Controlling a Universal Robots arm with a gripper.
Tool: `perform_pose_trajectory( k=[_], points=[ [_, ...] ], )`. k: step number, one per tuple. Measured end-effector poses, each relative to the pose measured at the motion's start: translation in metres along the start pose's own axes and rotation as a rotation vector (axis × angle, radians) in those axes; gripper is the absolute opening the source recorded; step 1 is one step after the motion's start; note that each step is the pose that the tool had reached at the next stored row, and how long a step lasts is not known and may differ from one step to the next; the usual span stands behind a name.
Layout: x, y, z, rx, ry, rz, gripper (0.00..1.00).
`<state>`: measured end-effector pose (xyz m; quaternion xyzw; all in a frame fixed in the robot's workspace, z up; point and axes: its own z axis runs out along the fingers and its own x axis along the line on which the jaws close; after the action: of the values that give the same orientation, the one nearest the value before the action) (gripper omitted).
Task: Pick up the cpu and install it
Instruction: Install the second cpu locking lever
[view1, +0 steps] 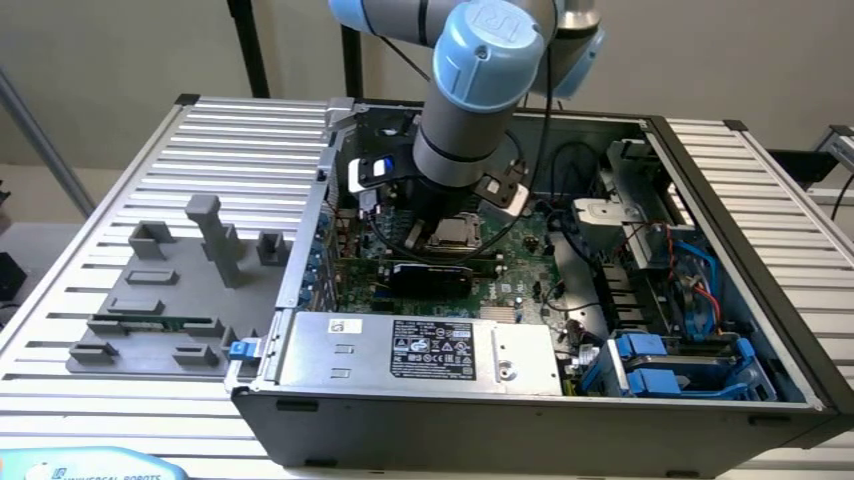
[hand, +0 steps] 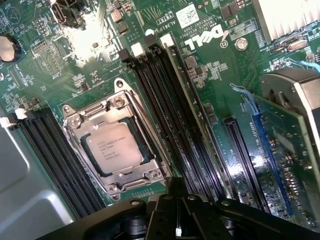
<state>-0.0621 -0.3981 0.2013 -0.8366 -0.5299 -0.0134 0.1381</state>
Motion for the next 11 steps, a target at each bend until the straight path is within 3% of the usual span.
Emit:
perform_pose_trajectory(
  k=[6,11],
  points=[
    [0.0008,-0.0002,0.0023,-0.0011,-0.0041,-0.002,0.11],
    [0.0022,-0.0008,0.0031,-0.0009,-0.0037,-0.003,0.11]
  ],
)
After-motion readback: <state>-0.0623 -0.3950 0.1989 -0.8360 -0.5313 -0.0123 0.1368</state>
